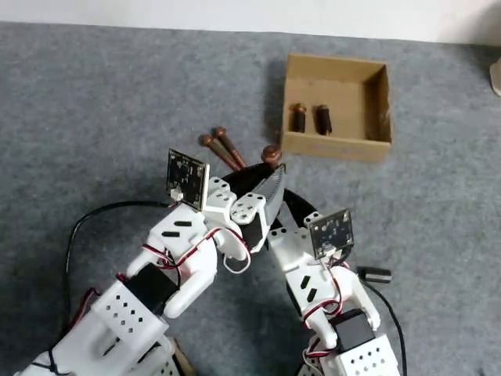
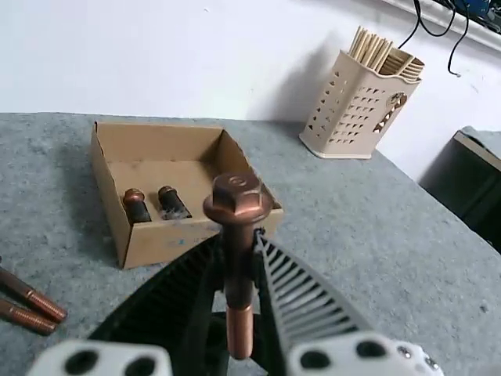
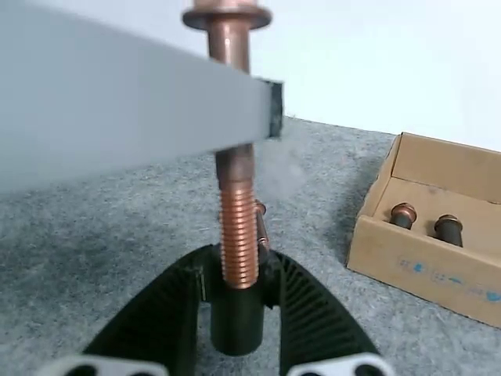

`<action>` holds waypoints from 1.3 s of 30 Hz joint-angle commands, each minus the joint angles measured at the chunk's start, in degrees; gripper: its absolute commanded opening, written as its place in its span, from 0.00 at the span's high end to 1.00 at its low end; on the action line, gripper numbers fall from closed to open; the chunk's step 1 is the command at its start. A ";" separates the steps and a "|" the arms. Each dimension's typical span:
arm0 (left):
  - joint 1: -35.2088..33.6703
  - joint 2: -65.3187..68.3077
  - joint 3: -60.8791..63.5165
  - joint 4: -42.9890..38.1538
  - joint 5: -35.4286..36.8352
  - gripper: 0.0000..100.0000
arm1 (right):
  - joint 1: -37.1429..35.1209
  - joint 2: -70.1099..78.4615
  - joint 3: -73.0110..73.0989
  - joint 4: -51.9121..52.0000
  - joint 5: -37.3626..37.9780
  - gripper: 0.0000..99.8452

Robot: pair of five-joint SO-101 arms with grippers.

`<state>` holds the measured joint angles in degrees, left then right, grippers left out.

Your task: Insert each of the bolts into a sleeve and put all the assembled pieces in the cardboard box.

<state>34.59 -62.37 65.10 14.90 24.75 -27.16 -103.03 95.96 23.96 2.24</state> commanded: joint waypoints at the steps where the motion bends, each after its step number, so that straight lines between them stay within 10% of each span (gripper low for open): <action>1: -1.10 -1.36 -0.84 -1.49 -4.22 1.00 | -0.31 -0.40 8.31 -0.04 -0.62 1.00; 39: -0.75 -1.27 5.67 -6.33 -6.07 0.99 | -0.31 -0.48 8.31 -0.31 -0.62 1.00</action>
<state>34.15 -62.37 71.34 9.80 19.12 -27.25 -103.03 95.96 24.04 2.24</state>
